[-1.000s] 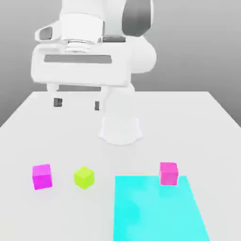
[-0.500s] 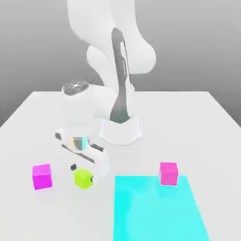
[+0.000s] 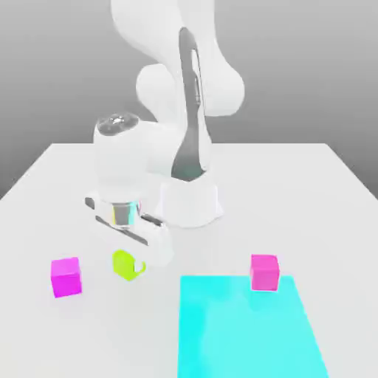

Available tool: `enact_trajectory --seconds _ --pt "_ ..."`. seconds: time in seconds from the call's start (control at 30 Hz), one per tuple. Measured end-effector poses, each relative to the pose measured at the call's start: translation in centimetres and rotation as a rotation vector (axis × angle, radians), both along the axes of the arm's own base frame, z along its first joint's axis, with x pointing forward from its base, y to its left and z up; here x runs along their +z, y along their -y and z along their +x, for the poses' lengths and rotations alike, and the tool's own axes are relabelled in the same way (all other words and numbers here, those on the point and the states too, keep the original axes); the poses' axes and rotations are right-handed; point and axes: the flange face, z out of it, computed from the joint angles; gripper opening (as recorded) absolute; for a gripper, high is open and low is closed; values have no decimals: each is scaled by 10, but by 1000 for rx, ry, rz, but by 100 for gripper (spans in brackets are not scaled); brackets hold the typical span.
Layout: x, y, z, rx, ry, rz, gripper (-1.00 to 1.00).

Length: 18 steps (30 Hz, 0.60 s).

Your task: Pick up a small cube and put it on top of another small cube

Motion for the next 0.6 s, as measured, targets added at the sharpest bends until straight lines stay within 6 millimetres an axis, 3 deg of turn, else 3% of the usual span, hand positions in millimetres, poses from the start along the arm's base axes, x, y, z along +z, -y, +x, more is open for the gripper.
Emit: enact_trajectory --seconds 0.1,0.27,0.33,0.47,0.5,0.6 --pt "19 35 6 -87 2 1 -100" --pt "51 114 3 -271 1 1 -100" --pt "43 126 1 -296 2 2 -100" --pt "7 130 0 -304 2 2 -100" --pt "-1 129 0 -304 1 2 100" --pt "-1 129 0 -304 1 2 100"
